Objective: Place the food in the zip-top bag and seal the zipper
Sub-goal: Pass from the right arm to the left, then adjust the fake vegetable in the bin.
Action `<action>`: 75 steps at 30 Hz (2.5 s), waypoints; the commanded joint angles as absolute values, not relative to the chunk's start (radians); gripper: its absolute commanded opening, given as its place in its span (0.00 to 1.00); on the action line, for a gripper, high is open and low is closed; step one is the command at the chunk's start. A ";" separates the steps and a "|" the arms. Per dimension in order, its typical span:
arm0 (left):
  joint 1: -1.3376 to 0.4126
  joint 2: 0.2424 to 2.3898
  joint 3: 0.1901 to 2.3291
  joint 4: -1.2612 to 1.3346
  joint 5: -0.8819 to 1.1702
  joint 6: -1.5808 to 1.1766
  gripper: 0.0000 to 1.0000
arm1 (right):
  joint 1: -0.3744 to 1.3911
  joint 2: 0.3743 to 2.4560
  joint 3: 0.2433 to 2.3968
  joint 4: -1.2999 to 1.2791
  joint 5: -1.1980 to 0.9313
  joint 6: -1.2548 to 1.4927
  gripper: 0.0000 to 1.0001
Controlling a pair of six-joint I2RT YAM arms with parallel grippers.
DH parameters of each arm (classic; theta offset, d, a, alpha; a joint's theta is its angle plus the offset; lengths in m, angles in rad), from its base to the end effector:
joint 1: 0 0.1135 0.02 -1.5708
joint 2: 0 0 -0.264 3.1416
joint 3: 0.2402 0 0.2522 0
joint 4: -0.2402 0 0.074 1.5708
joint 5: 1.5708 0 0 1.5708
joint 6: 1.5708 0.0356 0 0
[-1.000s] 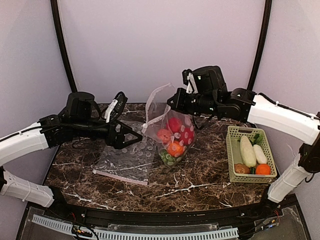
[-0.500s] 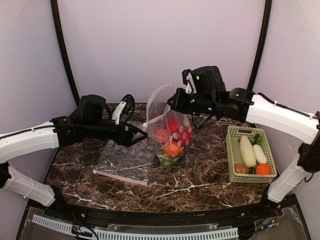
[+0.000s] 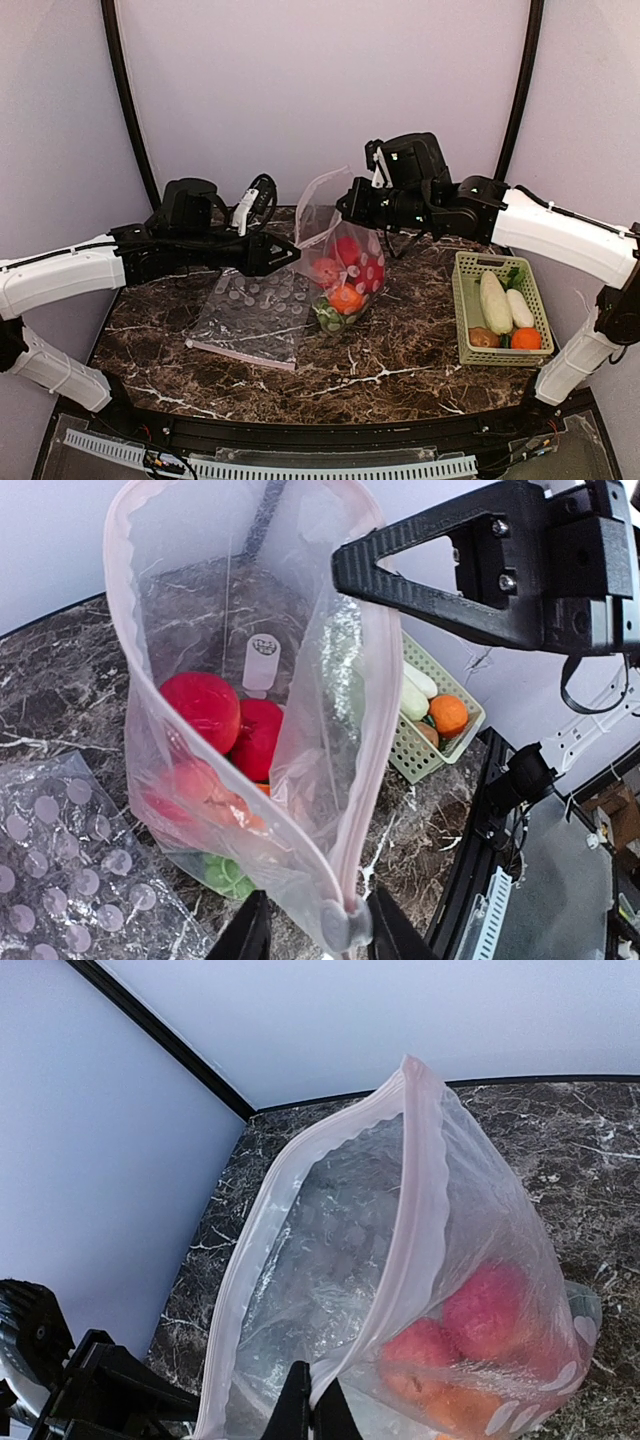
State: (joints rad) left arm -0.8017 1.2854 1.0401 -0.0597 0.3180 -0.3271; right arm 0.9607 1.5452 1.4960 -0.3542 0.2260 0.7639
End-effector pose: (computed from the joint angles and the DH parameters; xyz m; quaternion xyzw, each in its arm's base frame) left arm 0.2011 -0.2238 0.3332 0.2782 0.7518 -0.4203 0.4252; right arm 0.2133 0.2912 0.3826 -0.0196 0.8312 0.3546 0.4278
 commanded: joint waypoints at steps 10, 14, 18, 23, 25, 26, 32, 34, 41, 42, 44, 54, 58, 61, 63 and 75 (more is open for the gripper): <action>-0.803 1.286 1.101 -0.099 0.287 -0.295 0.01 | 0.954 1.488 1.488 -0.430 0.245 0.667 0.23; -0.776 1.295 1.136 -0.143 0.294 -0.266 0.01 | 0.931 1.425 1.471 -0.501 0.244 0.623 0.60; -0.720 1.307 1.190 -0.179 0.352 -0.226 0.01 | 0.897 1.372 1.475 -0.632 0.270 0.594 0.79; -0.647 1.328 1.244 -0.228 0.428 -0.160 0.01 | 0.857 1.303 1.452 -0.778 0.329 0.578 0.94; -0.621 1.339 1.258 -0.235 0.458 -0.134 0.01 | 0.824 1.276 1.431 -0.810 0.332 0.578 0.97; -0.614 1.342 1.260 -0.234 0.482 -0.112 0.01 | 0.788 1.266 1.416 -0.823 0.324 0.579 0.97; -0.586 1.316 1.217 -0.173 0.590 -0.030 0.01 | 0.576 1.214 1.280 -0.877 0.240 0.590 0.98; -0.578 1.297 1.187 -0.136 0.612 -0.024 0.01 | 0.490 1.195 1.204 -0.880 0.190 0.606 0.96; -0.553 1.240 1.062 -0.006 0.657 -0.081 0.01 | 0.273 1.114 0.981 -0.879 0.083 0.708 0.89; -0.551 1.237 1.056 0.021 0.661 -0.086 0.01 | 0.256 1.097 0.951 -0.879 0.085 0.731 0.89; -0.551 1.227 1.039 0.041 0.661 -0.102 0.01 | 0.205 1.065 0.894 -0.878 0.078 0.779 0.88; -0.549 1.229 1.045 0.016 0.639 -0.098 0.01 | 0.123 0.998 0.751 -0.919 0.010 0.842 0.80; -0.548 1.225 1.045 0.018 0.641 -0.101 0.01 | 0.136 0.997 0.720 -0.926 -0.046 0.864 0.77; -0.548 1.221 1.044 0.016 0.637 -0.095 0.01 | 0.173 1.008 0.703 -0.948 -0.059 0.907 0.77; -0.548 1.218 1.044 0.012 0.630 -0.090 0.01 | 0.204 1.020 0.695 -0.950 -0.067 0.949 0.78; -0.548 1.204 1.044 0.006 0.612 -0.072 0.01 | 0.239 1.142 0.662 -0.817 -0.046 1.028 0.82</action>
State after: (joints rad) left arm -0.5533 1.2392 1.0454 -0.0162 0.6113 -0.0864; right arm 0.2317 1.1103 0.6800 -0.8757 -0.0601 0.9958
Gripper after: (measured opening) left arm 0.080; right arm 0.822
